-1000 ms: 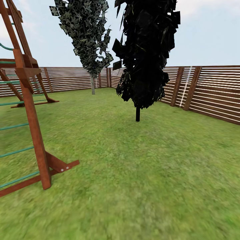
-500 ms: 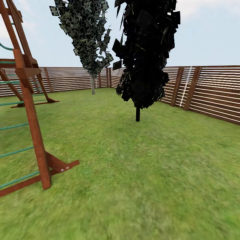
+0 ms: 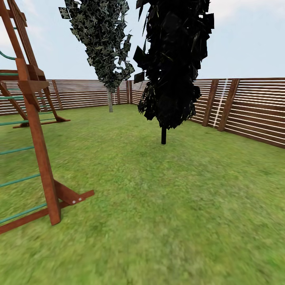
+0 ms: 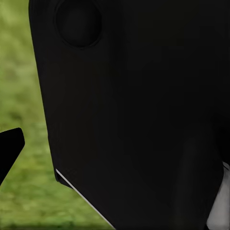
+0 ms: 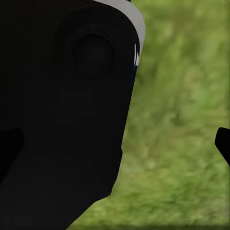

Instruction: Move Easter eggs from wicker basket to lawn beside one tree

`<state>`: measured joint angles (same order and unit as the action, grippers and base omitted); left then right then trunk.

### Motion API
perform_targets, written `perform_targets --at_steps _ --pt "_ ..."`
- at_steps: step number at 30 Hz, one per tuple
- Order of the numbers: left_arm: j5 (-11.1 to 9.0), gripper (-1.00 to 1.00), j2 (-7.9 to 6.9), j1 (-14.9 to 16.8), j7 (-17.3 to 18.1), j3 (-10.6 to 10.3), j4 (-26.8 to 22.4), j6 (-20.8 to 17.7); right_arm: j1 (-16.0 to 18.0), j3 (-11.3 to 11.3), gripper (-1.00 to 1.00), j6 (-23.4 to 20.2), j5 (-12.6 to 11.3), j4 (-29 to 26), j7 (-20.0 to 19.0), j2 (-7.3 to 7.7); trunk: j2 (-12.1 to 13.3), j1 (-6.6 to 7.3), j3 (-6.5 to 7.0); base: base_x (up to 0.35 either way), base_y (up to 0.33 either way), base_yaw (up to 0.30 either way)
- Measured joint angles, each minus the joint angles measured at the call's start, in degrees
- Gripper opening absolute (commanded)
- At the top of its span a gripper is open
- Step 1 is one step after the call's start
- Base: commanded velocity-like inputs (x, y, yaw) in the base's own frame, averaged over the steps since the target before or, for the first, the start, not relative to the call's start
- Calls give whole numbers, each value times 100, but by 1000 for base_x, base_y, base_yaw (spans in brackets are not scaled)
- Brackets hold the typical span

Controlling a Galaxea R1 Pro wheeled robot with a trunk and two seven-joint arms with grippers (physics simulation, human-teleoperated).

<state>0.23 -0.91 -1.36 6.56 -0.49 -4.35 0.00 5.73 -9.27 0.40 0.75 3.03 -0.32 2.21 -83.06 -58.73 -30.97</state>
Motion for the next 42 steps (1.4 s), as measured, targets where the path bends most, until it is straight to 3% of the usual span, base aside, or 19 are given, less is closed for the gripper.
perform_targets --at_steps 7,15,42 --pt "-7 100 124 0 24 0 0 8 0 -1 100 2 1 0 -16 0 0 0 0 0 0 0" --pt "11 100 159 0 39 -14 -54 17 0 10 100 7 -21 -4 -11 4 0 0 0 27 0 0" --pt "-18 100 111 0 45 24 -27 0 0 -2 100 8 19 0 -15 -12 0 4 0 327 0 0"
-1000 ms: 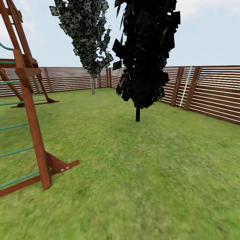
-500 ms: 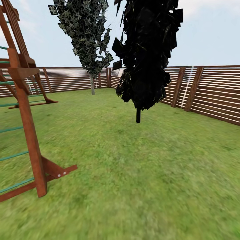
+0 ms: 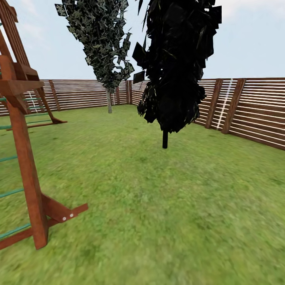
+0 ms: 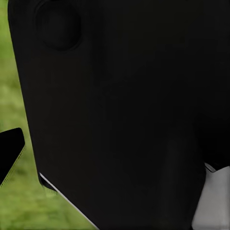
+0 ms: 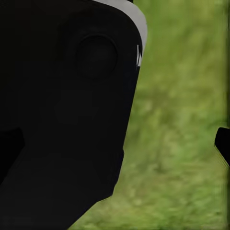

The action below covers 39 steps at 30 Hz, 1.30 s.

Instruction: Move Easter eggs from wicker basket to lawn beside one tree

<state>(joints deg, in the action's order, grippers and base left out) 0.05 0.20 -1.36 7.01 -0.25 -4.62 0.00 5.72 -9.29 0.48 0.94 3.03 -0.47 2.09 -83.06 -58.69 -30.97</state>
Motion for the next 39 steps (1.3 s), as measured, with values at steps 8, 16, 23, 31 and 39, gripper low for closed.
perform_targets --at_steps 8,16,23,31,39 --pt "-1 100 -2 0 0 0 0 1 0 1 100 0 -6 0 -1 2 0 0 0 336 0 0" --pt "2 100 -3 0 -4 0 0 1 0 1 100 0 -3 0 -1 2 0 0 0 336 0 0" --pt "5 100 0 0 -3 0 0 6 0 1 100 0 -5 0 -1 2 0 0 0 336 0 0" --pt "3 100 -7 0 -2 -4 0 8 0 1 100 0 -6 0 -1 2 0 0 0 336 0 0" --pt "2 100 -10 0 -5 0 0 8 0 1 100 0 -6 0 -1 2 0 0 0 336 0 0"
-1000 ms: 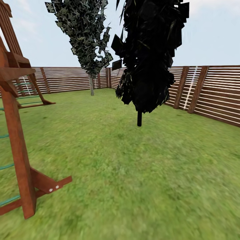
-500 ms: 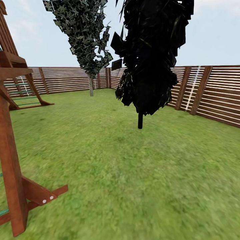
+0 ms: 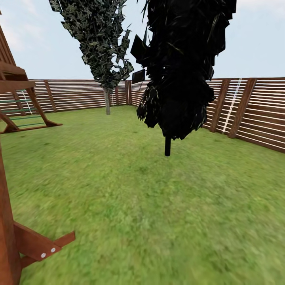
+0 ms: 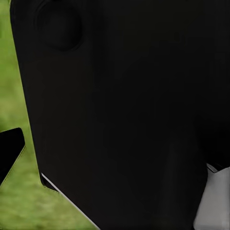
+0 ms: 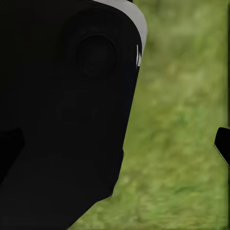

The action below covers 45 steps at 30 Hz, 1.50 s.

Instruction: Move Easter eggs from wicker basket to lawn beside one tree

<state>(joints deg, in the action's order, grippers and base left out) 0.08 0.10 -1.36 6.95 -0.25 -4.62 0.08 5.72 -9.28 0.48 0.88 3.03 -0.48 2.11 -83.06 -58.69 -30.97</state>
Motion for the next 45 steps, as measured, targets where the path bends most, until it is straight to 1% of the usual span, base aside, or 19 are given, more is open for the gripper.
perform_targets --at_steps 45 --pt "0 100 8 0 0 -7 0 0 0 0 100 0 -8 0 0 -18 0 0 0 336 0 0"
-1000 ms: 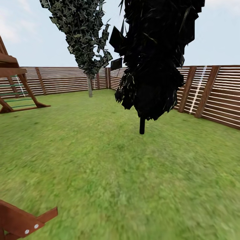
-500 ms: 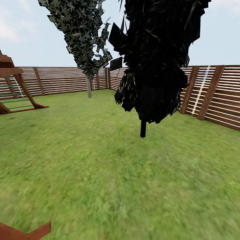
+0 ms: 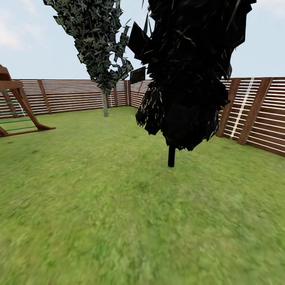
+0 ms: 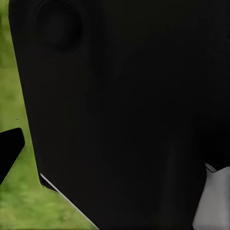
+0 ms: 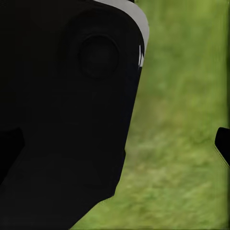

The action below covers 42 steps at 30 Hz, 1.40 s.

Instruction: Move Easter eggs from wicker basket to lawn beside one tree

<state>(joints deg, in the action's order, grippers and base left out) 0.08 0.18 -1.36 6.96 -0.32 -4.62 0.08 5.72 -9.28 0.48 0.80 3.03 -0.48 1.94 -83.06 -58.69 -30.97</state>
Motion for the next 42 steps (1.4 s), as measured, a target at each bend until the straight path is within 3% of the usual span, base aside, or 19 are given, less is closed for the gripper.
perform_targets --at_steps 23,42 --pt "8 100 8 0 1 -1 8 -8 0 -1 100 0 3 1 -6 -9 0 0 0 336 0 4" --pt "8 100 9 0 1 -4 7 -4 0 -4 100 0 8 7 0 -9 0 0 0 336 0 242"
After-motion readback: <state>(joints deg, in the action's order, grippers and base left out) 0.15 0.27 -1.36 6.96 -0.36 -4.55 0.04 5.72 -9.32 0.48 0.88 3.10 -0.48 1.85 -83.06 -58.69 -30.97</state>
